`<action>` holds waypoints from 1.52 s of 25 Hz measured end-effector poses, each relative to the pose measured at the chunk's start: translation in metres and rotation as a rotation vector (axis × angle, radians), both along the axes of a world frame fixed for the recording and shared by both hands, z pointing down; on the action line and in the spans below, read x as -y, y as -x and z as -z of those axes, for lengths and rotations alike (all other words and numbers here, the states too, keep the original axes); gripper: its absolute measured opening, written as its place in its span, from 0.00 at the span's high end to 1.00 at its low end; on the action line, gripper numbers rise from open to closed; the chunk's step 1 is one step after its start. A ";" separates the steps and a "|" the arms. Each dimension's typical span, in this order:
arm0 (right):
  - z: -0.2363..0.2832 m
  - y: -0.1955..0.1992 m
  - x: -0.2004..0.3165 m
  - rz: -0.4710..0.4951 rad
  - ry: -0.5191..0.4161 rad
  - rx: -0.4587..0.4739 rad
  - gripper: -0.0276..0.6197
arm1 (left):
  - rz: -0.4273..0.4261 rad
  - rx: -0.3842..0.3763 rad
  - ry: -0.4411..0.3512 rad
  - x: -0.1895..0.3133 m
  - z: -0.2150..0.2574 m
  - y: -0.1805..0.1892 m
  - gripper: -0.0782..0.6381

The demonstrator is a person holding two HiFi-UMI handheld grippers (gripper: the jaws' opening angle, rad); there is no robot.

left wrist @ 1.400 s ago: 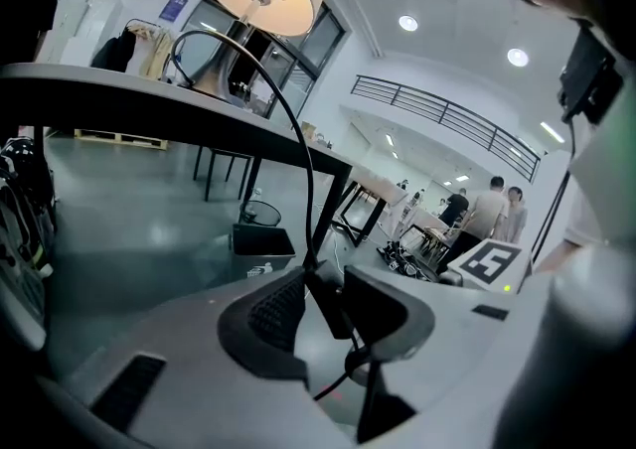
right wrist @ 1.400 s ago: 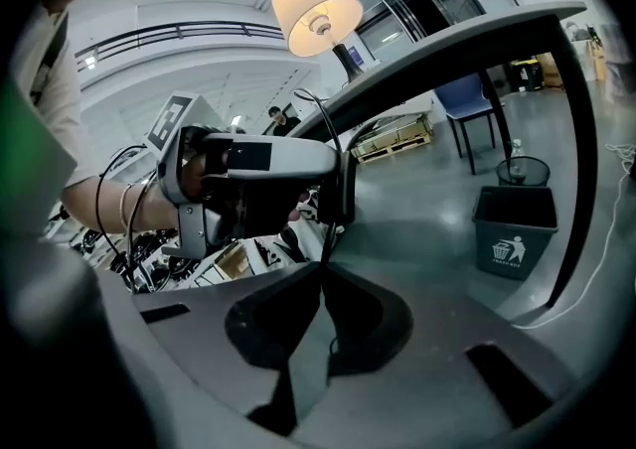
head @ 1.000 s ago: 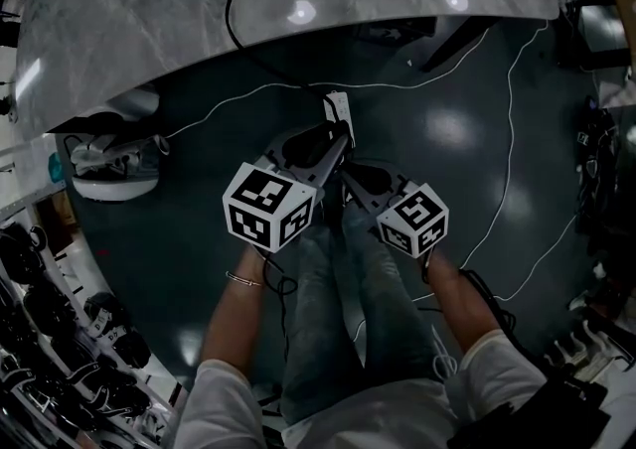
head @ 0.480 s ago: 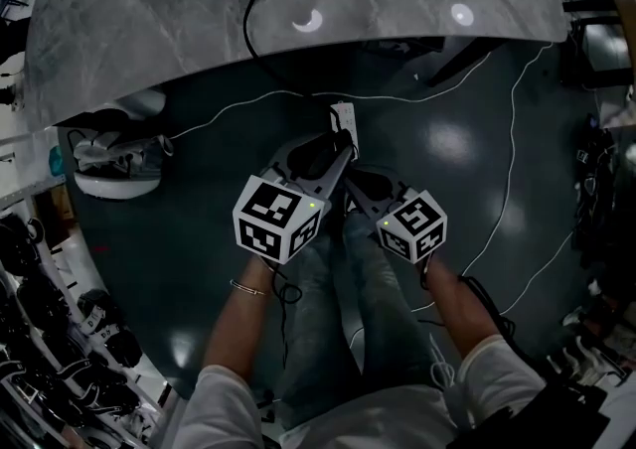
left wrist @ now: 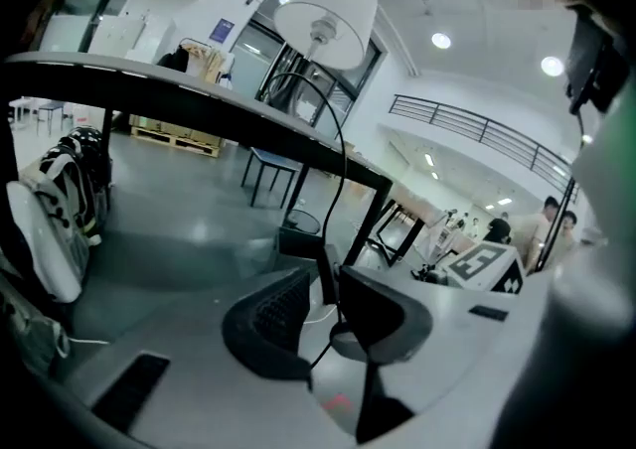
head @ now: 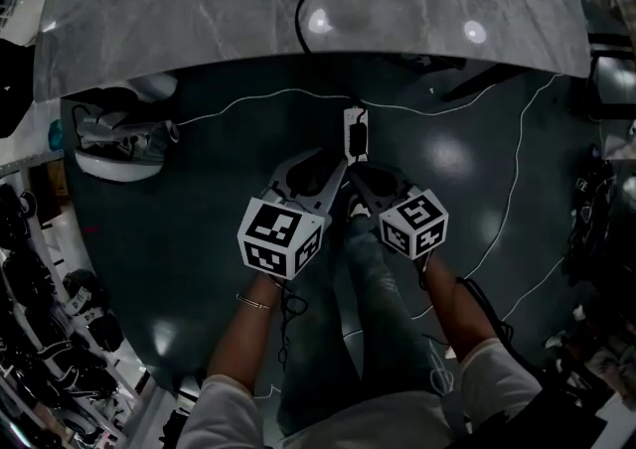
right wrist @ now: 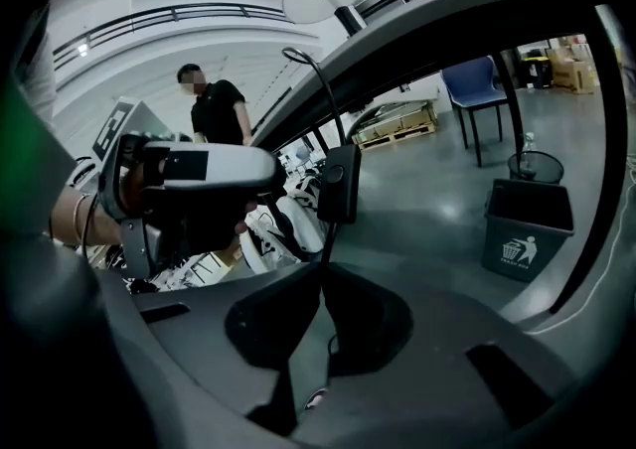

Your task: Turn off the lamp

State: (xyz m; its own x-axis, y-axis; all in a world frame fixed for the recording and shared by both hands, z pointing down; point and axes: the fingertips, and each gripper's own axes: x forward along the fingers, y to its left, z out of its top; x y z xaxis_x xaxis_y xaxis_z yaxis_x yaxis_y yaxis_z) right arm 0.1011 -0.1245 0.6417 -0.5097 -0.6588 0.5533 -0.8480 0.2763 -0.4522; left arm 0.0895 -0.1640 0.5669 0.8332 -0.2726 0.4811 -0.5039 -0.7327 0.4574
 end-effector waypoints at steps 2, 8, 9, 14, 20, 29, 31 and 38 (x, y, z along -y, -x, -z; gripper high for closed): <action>-0.008 0.005 0.003 0.004 0.020 -0.010 0.94 | 0.041 0.058 0.001 0.003 -0.016 0.013 0.75; -0.041 0.019 0.017 -0.001 0.088 -0.031 0.94 | 0.175 0.197 0.017 0.011 -0.061 0.047 0.88; -0.046 0.020 0.019 -0.003 0.099 -0.039 0.94 | 0.191 0.201 0.031 0.010 -0.067 0.050 0.88; -0.083 0.026 0.039 -0.021 0.150 -0.093 0.94 | 0.258 0.179 0.087 0.007 -0.083 0.070 0.88; -0.122 0.040 0.085 -0.044 0.158 -0.069 0.93 | 0.306 0.186 0.128 0.005 -0.096 0.100 0.88; -0.127 0.041 0.126 -0.059 0.129 -0.129 0.93 | 0.373 0.149 0.163 0.003 -0.102 0.123 0.88; -0.125 0.041 0.123 -0.048 0.134 -0.134 0.89 | 0.377 0.134 0.176 0.001 -0.103 0.123 0.88; -0.112 0.041 0.098 -0.039 0.129 -0.106 0.83 | 0.346 0.143 0.163 -0.005 -0.096 0.122 0.88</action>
State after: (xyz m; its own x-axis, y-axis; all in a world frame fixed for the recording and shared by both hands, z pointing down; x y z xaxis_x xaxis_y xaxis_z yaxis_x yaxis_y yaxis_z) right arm 0.0599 -0.2226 0.7536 -0.4200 -0.5971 0.6834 -0.9016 0.1882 -0.3896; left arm -0.0322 -0.1587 0.6626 0.6269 -0.4360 0.6457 -0.7752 -0.4322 0.4608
